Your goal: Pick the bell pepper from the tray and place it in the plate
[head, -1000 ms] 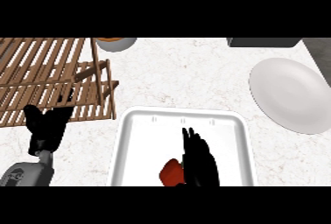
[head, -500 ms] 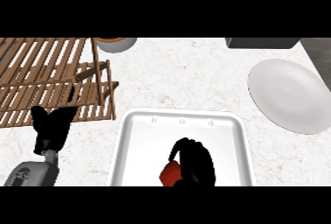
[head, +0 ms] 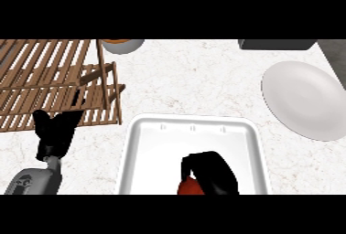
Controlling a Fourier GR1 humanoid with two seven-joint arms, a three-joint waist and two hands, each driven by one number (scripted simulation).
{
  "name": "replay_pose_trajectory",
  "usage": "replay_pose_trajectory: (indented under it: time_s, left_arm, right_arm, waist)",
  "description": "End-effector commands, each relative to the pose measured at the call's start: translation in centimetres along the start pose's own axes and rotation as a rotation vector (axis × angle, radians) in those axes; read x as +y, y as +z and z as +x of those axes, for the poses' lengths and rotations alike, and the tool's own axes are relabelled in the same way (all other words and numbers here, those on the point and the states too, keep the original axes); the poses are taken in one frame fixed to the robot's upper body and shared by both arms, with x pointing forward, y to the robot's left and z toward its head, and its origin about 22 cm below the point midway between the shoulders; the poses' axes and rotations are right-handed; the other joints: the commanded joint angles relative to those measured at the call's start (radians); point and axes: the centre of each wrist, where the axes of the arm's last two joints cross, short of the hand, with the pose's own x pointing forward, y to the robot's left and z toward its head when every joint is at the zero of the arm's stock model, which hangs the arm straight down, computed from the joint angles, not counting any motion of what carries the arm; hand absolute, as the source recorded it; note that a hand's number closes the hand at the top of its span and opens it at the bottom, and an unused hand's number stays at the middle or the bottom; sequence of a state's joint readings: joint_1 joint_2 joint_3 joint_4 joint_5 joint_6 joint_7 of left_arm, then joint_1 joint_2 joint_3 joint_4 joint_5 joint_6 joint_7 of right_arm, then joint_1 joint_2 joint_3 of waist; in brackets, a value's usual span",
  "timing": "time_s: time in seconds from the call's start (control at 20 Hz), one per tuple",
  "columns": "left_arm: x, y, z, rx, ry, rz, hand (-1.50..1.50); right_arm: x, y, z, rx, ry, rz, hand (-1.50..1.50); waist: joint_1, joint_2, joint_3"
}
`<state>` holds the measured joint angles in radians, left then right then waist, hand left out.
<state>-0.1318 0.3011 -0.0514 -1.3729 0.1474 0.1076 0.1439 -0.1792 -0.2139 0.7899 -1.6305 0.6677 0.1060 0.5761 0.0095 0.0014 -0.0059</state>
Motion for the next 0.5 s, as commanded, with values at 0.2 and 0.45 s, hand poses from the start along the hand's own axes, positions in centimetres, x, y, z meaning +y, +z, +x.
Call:
replay_pose_trajectory:
  time_s: [0.2, 0.45]
  left_arm:
    - [-0.6, 0.1, 1.6, -0.049, -0.008, -0.008, 0.00]
    - [0.4, 0.3, 1.9, -0.055, 0.004, 0.017, 0.00]
  right_arm:
    - [-6.5, 2.6, -4.7, -0.285, 0.193, -0.246, 1.50]
    - [-10.1, 4.2, -6.1, -0.278, 0.132, -0.633, 1.50]
  waist:
    - [-0.018, -0.007, 0.007]
    - [-0.033, -0.010, 0.008]
